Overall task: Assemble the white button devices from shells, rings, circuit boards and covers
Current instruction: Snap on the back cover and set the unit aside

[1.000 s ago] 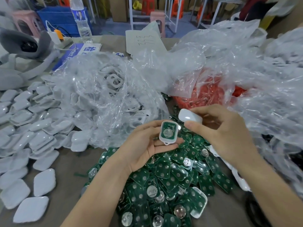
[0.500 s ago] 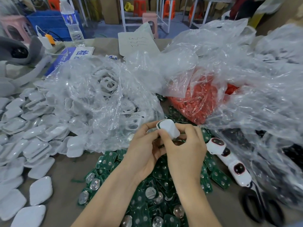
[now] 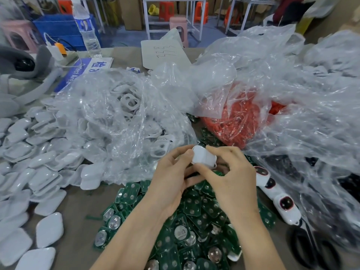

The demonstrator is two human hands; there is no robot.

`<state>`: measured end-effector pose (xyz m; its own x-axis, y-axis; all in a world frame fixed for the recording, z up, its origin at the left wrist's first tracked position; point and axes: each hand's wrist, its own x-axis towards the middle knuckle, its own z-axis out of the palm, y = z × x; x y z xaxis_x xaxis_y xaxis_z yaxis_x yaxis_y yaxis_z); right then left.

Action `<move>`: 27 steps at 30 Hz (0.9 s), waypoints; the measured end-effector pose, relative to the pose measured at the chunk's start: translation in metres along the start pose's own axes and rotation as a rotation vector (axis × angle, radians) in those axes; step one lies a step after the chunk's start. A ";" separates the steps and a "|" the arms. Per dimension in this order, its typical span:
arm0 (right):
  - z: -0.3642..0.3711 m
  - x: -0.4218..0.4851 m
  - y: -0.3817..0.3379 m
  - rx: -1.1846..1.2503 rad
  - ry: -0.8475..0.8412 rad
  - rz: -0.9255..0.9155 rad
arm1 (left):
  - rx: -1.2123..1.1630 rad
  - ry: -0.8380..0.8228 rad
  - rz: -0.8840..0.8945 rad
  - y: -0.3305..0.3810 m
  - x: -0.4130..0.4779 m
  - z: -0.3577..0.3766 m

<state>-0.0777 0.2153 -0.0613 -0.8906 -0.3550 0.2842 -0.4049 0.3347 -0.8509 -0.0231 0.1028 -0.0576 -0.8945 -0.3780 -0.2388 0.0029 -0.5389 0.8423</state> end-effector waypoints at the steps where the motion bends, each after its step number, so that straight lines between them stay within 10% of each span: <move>1: -0.002 0.000 0.001 0.013 -0.010 -0.005 | 0.034 -0.013 0.012 0.000 0.000 0.000; 27: -0.023 0.007 0.015 0.045 -0.072 -0.131 | 0.252 -0.147 0.142 -0.006 0.001 -0.004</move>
<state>-0.0948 0.2381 -0.0622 -0.8133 -0.4548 0.3629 -0.5052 0.2428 -0.8281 -0.0225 0.1029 -0.0647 -0.9481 -0.3134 -0.0530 0.0382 -0.2779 0.9599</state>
